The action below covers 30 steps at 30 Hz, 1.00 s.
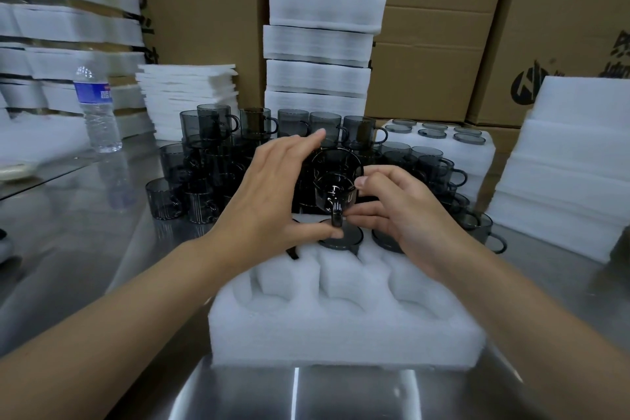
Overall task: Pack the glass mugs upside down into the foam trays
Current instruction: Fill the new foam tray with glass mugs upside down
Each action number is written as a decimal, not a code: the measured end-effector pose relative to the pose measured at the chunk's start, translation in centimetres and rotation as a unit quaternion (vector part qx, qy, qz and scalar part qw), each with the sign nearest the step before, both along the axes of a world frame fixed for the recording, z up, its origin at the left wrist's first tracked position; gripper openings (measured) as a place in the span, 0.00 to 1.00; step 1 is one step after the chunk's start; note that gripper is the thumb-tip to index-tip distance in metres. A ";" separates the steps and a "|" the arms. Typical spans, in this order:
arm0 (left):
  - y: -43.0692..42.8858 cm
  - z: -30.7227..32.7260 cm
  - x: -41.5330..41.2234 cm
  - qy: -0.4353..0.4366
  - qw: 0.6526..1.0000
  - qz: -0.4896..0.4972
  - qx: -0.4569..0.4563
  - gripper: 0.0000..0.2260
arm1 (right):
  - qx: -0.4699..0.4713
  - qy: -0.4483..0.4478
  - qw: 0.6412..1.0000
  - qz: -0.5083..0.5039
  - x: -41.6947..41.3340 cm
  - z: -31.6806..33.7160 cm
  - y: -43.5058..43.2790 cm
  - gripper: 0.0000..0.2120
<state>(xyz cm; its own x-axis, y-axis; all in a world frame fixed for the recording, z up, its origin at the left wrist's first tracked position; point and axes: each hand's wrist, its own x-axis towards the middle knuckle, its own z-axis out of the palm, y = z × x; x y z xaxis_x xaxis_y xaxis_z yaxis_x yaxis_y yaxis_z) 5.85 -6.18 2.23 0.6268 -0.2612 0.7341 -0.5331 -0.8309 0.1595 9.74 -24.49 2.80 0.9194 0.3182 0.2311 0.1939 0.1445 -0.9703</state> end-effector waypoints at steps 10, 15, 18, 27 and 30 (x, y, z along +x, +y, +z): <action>0.2 -0.2 0.4 0.100 0.994 -0.011 -0.047 0.52 | -0.015 -0.011 1.000 0.009 -0.3 0.1 0.0 0.19; 0.2 -0.2 0.4 0.100 0.994 -0.009 -0.037 0.51 | -0.019 -0.015 1.000 0.011 -0.4 0.2 0.1 0.19; 0.2 -0.2 0.5 0.102 0.994 -0.010 -0.034 0.50 | -0.018 -0.020 1.000 0.014 -0.4 0.2 0.0 0.18; 0.2 -0.2 0.5 0.107 0.993 -0.021 -0.040 0.49 | -0.020 -0.033 0.999 0.017 -0.5 0.1 -0.1 0.18; 0.2 -0.2 0.5 0.109 0.993 -0.020 -0.038 0.49 | -0.022 -0.036 0.999 0.015 -0.5 0.1 -0.1 0.18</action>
<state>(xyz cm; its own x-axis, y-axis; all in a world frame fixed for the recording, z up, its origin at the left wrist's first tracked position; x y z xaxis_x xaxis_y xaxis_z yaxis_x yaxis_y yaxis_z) 6.37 -6.01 2.00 0.7628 -0.2386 0.6010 -0.5119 -0.7906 0.3359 9.27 -24.58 2.88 0.8910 0.3569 0.2805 0.2587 0.1086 -0.9598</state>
